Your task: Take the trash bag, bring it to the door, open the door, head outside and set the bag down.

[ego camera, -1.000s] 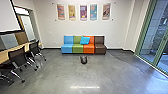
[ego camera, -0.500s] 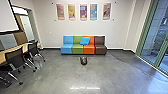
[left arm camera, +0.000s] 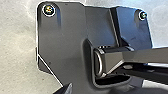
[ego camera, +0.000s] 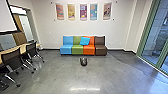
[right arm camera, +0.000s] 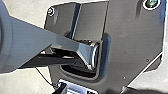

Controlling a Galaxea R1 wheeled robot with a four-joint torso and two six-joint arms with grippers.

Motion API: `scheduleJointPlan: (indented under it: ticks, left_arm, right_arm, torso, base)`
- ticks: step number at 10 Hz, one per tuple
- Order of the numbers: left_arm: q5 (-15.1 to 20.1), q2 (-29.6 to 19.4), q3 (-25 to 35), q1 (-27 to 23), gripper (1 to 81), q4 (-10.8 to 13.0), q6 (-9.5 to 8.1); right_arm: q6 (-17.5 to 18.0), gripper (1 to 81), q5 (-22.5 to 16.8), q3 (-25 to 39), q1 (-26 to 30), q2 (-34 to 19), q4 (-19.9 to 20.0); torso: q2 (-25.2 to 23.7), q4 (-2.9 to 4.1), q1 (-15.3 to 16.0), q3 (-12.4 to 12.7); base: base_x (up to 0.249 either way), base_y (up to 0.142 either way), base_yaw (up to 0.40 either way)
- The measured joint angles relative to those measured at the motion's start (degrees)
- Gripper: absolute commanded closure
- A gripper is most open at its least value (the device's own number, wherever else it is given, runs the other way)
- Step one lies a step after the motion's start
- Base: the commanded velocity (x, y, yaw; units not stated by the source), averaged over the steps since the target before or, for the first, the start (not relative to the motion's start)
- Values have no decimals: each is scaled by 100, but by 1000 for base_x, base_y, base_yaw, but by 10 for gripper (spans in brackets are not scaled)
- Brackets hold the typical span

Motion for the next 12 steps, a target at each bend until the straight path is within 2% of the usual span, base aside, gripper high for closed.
scheduleJointPlan:
  ticks: [12]
  left_arm:
    - [-2,15,0,0,10,0,0]
  right_arm:
    - [-2,10,0,0,0,2,-4]
  torso:
    - [0,0,0,0]
  base:
    - [136,0,0]
